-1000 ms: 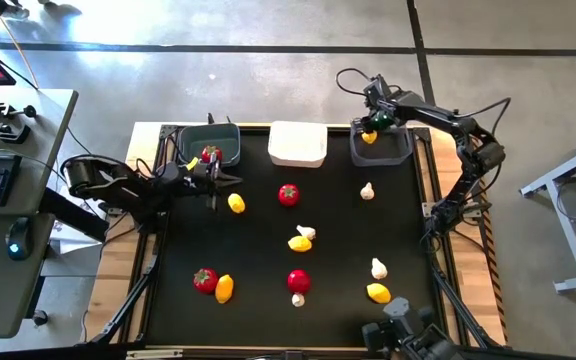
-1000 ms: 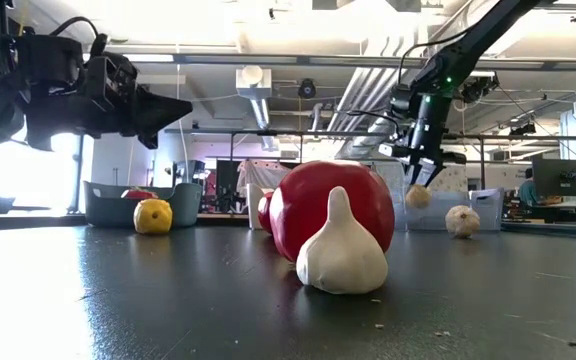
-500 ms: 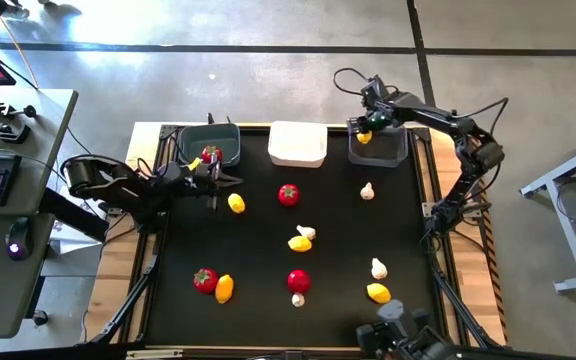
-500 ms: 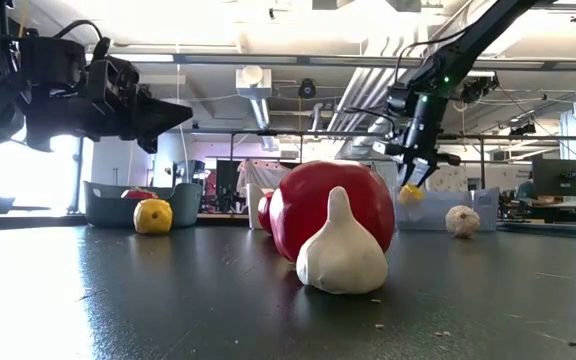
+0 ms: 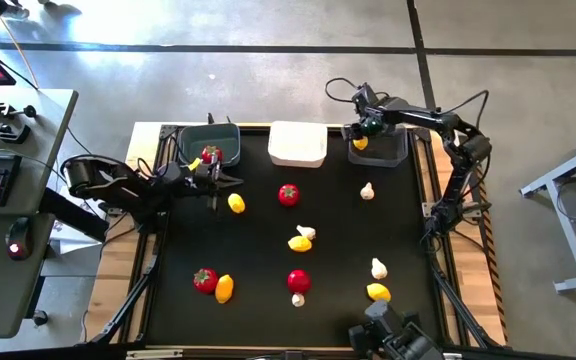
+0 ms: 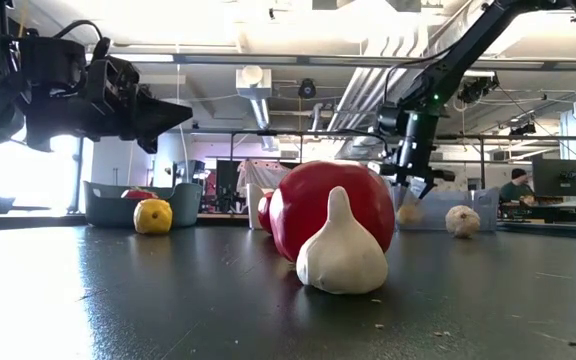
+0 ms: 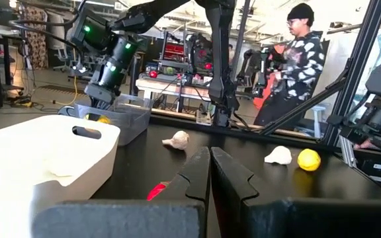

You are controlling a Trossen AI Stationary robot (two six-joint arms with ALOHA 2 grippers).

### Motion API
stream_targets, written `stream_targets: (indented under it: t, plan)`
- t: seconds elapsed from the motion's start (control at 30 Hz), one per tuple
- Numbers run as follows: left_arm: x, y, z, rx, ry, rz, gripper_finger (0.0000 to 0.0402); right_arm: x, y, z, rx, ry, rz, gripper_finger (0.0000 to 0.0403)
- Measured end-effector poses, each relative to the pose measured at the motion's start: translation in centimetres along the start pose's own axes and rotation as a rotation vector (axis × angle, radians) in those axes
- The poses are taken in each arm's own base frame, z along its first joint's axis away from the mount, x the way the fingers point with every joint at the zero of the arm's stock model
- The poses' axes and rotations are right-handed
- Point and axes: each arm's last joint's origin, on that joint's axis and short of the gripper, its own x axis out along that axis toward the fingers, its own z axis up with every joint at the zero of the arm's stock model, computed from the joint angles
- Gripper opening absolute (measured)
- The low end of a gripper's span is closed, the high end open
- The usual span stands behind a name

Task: Sort produce into baskets
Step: Put the top right yellow lemon into the transparent bin, then put the center yellow lemon into the transparent bin

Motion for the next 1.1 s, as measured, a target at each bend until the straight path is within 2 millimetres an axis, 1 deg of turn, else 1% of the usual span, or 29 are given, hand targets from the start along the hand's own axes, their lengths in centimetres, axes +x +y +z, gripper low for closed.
stream_targets:
  t: [0.13, 0.23, 0.33, 0.43, 0.53, 0.63, 0.73, 0.8, 0.93, 0.97, 1.1]
  plan:
    - [0.0, 0.0, 0.0, -0.022, 0.004, 0.001, 0.0000, -0.1, 0.6, -0.2, -0.057, 0.001, 0.005, 0.0189]
    - [0.0, 0.0, -0.1, -0.048, 0.007, 0.001, 0.0000, -0.1, 1.1, -0.3, -0.082, -0.001, 0.010, 0.0218]
    - [0.0, 0.0, -0.1, -0.055, 0.012, 0.002, 0.0000, -0.5, 1.5, -0.1, -0.090, -0.012, 0.014, 0.0230]
    - [0.0, 0.0, -0.1, -0.056, 0.012, 0.003, 0.0000, -1.4, 1.8, 0.3, -0.096, -0.042, 0.020, 0.0228]
    - [0.0, 0.0, -0.1, -0.056, 0.012, 0.003, 0.0000, -3.6, 2.0, 0.5, -0.117, -0.108, 0.012, 0.0210]
    - [0.0, 0.0, -0.1, -0.056, 0.012, 0.002, 0.0000, -6.0, 2.1, 0.2, -0.140, -0.161, 0.005, 0.0179]
    - [0.0, 0.0, -0.1, -0.049, 0.012, 0.003, 0.0000, -8.2, 2.4, -0.3, -0.195, -0.210, 0.002, 0.0135]
    - [0.0, 0.0, -0.1, -0.049, 0.012, 0.003, 0.0000, -9.2, 2.9, -0.9, -0.234, -0.256, 0.004, 0.0100]
    - [0.0, 0.0, -0.1, -0.049, 0.012, 0.003, 0.0000, -9.6, 3.6, -3.4, -0.269, -0.352, 0.028, 0.0021]
    - [0.0, 0.0, -0.1, -0.049, 0.013, 0.003, 0.0000, -9.6, 3.7, -4.2, -0.275, -0.383, 0.046, 0.0011]
    - [0.0, 0.0, -0.1, -0.049, 0.012, 0.003, 0.0000, -9.5, 4.2, -8.4, -0.295, -0.475, 0.141, 0.0016]
